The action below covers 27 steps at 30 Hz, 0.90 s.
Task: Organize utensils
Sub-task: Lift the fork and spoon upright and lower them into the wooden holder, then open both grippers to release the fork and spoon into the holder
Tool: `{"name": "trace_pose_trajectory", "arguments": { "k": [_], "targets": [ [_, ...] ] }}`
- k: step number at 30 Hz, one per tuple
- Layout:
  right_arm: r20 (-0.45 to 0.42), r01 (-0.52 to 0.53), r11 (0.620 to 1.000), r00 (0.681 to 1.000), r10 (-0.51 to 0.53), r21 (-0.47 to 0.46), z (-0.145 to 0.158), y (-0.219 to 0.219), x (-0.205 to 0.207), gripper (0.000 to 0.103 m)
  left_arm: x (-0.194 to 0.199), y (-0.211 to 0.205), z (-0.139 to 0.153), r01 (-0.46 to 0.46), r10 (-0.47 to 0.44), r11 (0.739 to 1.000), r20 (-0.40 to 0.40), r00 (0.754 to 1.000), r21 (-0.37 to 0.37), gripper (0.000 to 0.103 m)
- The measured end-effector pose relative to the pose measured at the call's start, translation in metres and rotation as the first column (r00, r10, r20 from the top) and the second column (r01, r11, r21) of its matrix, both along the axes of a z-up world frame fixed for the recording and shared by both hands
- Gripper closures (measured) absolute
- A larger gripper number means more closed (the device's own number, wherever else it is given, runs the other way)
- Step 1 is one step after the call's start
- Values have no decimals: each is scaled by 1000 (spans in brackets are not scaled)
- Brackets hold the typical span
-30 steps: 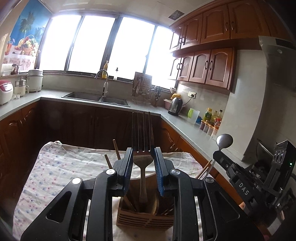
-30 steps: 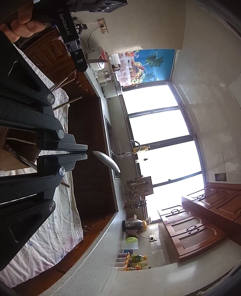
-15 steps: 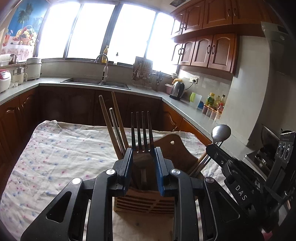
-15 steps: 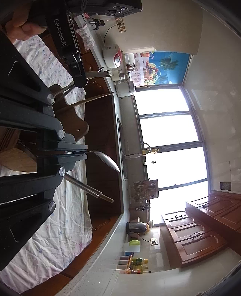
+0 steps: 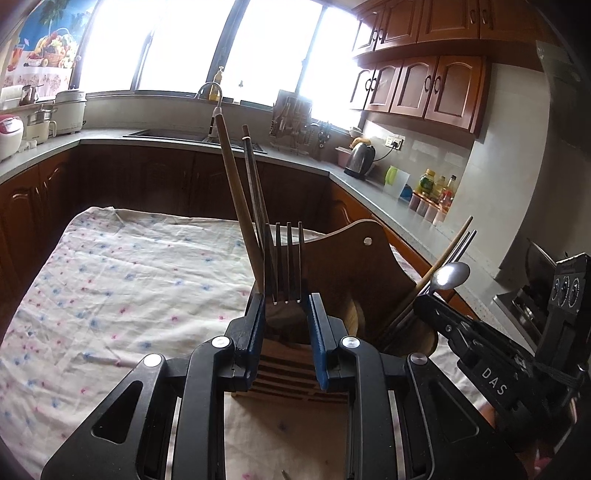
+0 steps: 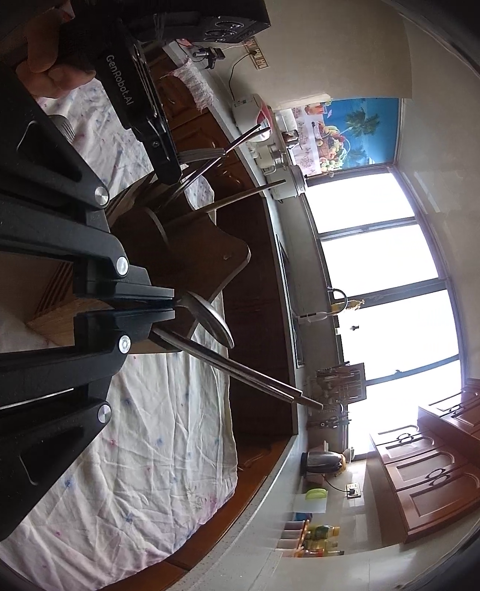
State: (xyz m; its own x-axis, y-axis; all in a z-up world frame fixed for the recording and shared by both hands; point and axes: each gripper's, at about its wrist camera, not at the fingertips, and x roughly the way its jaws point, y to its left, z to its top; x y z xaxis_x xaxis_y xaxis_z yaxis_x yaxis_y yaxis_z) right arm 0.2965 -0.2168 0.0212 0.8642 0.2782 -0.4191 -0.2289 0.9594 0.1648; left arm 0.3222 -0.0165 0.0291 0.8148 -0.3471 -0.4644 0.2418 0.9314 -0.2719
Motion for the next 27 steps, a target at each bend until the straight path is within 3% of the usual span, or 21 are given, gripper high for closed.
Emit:
{"name": "trace_pose_trajectory", "arguments": {
  "k": [19,21,25,27],
  "targets": [
    [-46,1,998,999,2,62,1,-8,2,94,1,5,0,10,-12,1000,-41,999,-26,81],
    [-47,8,998,999,-5,61,2,-9,1,92,0,7,1,5,-6,999,-44,999,-34,77],
    [-44,24,997,999,-21,71,4,-13,-3,75,-8,11,2,-6,4,999,-45,999,-42,69],
    [-46,31,996,999,-28,82,5,-17,-6,73,-12,13,3,-9,7,999,-45,999,-48,61]
  ]
}}
